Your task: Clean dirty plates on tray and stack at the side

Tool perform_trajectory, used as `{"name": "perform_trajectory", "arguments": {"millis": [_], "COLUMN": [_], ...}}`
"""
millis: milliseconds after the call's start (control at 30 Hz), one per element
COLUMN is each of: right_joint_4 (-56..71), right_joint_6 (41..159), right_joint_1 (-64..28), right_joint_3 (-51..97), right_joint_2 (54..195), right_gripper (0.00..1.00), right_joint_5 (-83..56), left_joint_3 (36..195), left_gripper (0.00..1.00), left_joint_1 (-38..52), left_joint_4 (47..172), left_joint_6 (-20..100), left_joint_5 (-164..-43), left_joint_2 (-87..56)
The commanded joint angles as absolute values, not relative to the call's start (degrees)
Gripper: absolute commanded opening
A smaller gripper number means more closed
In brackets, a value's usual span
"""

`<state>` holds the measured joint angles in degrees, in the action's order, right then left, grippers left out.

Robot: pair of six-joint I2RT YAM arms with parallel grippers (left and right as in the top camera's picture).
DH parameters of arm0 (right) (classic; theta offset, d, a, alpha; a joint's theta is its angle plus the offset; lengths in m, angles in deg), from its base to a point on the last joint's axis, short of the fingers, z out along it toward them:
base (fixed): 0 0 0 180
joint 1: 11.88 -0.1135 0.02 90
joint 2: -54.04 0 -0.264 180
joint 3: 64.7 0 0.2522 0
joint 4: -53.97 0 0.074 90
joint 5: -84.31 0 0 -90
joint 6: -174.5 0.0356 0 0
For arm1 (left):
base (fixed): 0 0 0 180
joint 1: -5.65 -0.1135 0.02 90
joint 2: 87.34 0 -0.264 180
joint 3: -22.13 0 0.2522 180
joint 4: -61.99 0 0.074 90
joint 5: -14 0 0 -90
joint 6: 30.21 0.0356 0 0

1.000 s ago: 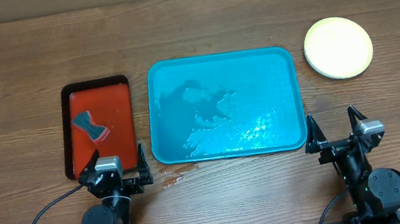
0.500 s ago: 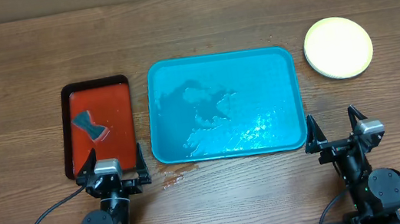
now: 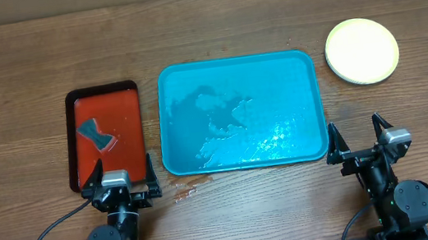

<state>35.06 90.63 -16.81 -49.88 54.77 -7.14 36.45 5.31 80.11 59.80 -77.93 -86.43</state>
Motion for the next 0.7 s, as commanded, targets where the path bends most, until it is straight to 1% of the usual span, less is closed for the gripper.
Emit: {"name": "perform_trajectory", "arguments": {"millis": [0,367,433,667], "right_joint_4": [35.4,35.4,35.4,35.4], "right_joint_6": [90.4,90.4,90.4,90.4], "right_joint_1": [-17.1,-17.1,-17.1,-17.1], "right_joint_3": [-50.5,-50.5,-50.5,-50.5], "right_joint_2": [54.2,54.2,54.2,54.2], "right_gripper": [1.00,1.00,1.00,1.00], "right_joint_5": [-6.8,-6.8,-6.8,-6.8], "left_joint_3": [36.2,36.2,36.2,36.1], "left_gripper": [1.00,1.00,1.00,1.00], "left_joint_1": [5.6,5.8,5.9,6.4], "left_joint_4": [80.2,80.2,80.2,80.1], "left_joint_6": [60.7,60.7,59.1,55.5], "left_joint_5": [-77.5,-77.3,-77.5,-71.9], "left_joint_2": [-87.1,-87.2,-87.2,-87.2]}}
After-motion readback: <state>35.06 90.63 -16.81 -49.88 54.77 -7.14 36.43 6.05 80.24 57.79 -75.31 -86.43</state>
